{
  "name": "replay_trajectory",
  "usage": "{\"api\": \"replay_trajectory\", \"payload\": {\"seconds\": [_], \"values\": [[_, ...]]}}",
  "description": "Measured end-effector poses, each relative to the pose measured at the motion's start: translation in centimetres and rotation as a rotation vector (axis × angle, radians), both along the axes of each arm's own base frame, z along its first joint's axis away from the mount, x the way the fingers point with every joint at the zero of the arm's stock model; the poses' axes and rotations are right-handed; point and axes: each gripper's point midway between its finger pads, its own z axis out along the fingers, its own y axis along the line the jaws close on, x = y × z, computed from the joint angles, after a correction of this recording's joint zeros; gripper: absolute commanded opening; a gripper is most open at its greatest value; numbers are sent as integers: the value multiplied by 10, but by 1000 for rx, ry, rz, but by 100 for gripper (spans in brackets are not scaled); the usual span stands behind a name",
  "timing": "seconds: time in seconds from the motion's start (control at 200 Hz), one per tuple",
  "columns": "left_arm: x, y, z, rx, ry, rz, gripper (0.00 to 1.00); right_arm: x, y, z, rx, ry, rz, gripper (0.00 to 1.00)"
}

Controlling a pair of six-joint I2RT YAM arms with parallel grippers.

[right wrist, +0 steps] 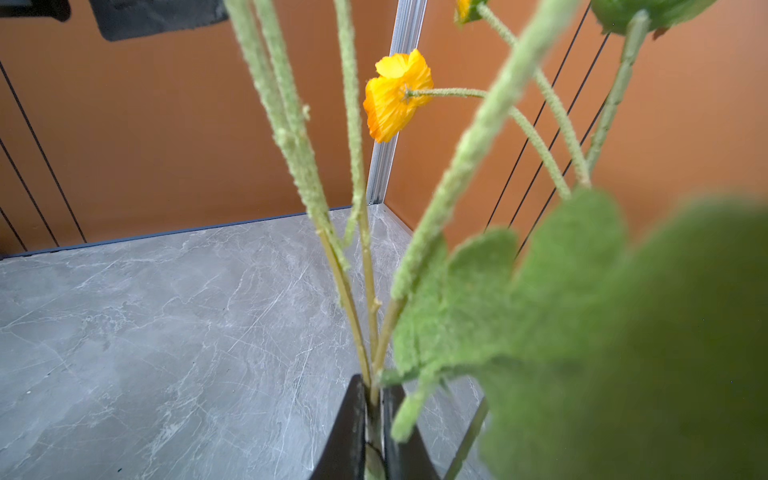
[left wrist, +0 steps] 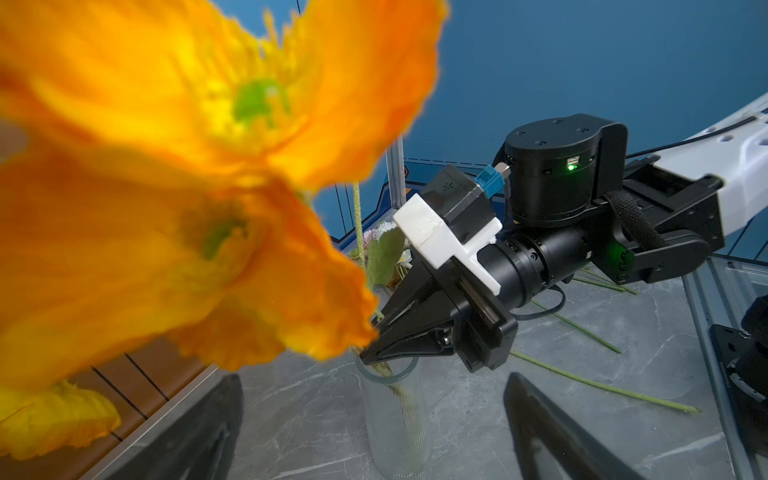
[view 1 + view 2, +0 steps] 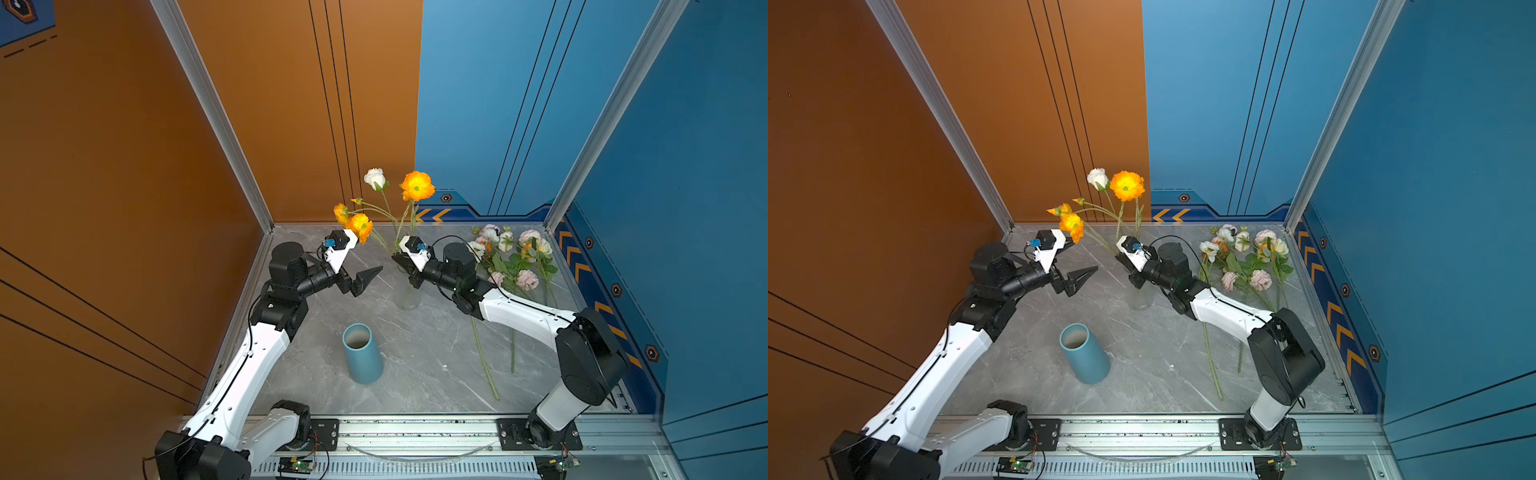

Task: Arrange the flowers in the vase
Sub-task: 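Lower the poppy stems into the glass vase with the right gripper, then open the right gripper to release the poppies in the vase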

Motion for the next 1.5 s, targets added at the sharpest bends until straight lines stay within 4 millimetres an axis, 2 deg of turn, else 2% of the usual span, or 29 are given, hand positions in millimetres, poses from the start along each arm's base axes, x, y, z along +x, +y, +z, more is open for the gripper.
{"api": "replay_trajectory", "payload": {"seconds": [0.14, 0.32, 0.39, 0.466, 0.646, 0.706, 0.876, 0.946, 1.041, 1.211, 1.402, 1.502], "values": [[0, 0, 0, 0, 1, -1, 98, 0, -1, -3, -2, 10, -4, 19], [-1, -1, 0, 0, 1, -4, 98, 0, -2, -3, -2, 11, -9, 29], [-1, -2, 0, 0, 1, -5, 98, 0, -2, -2, -1, 10, -12, 38], [-1, -2, 0, 0, 1, -5, 98, 0, -3, -1, -1, 6, -15, 40], [0, -2, -1, 1, 4, -6, 98, 1, -9, 6, 1, 0, -42, 60], [1, -2, -2, 2, 7, -5, 98, 0, -11, 10, 1, -8, -51, 63], [11, 0, -17, 45, 53, 47, 98, -2, -20, 20, 6, -12, -83, 80], [12, -2, -24, 100, 85, 76, 98, -3, -25, 24, 6, -11, -97, 82], [8, -4, -23, 143, 111, 89, 98, -6, -32, 30, -1, -4, -121, 88], [-6, 12, -30, 168, 173, 134, 98, -16, -50, 44, 1, 17, -167, 93], [-25, 23, -40, 181, 260, 154, 98, -15, -68, 39, -42, 118, -250, 95], [-33, 25, -41, 174, 290, 157, 98, -15, -71, 34, -50, 163, -259, 97]]}}
